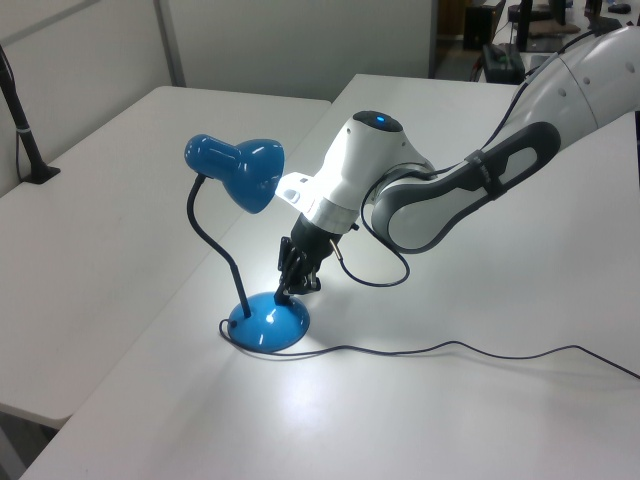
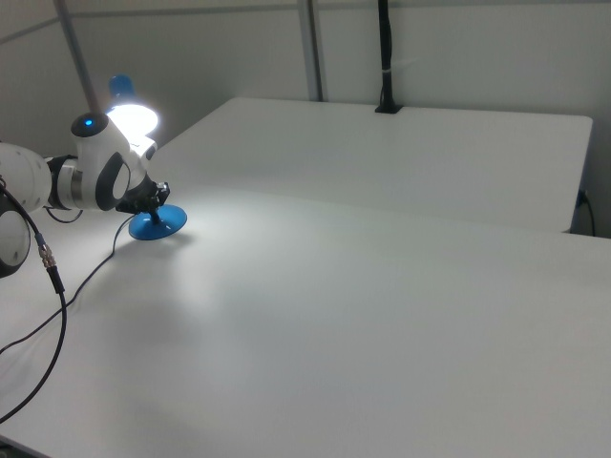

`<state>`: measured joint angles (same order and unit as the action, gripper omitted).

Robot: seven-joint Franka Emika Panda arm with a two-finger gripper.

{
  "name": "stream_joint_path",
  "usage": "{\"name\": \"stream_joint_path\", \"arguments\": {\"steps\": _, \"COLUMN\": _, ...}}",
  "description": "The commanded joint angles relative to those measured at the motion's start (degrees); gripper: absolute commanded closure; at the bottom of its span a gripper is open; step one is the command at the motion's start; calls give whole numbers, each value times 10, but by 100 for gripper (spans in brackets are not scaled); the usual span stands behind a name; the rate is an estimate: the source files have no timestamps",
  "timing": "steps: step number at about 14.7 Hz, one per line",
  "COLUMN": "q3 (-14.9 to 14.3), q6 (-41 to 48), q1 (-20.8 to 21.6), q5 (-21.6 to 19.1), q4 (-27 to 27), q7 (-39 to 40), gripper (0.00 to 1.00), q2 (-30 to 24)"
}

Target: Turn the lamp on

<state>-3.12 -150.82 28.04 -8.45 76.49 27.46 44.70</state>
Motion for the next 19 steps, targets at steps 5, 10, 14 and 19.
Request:
{"name": "stream_joint_path", "arguments": {"steps": 5, "q3": -3, "q6": -1, "q1": -24, "q5": -9, "q4": 157, "q7": -13, "gripper": 96, "q2": -146}}
{"name": "stream_joint_path", "arguments": {"steps": 10, "q3": 57, "q6": 79, "q1": -130, "q5": -10, "q4": 237, "q7": -48, "gripper": 93, "q2": -250}}
{"name": "stream_joint_path", "arguments": {"steps": 14, "q3": 73, "q6": 297, "q1": -202, "q5": -4, "q4": 233, "q7": -119, "gripper": 88, "q2": -329}}
{"name": "stream_joint_path", "arguments": {"steps": 19, "q3": 73, "q6": 457, "q1": -265, "q5": 70, "q4": 223, "q7": -195, "gripper": 18, "q2": -366}}
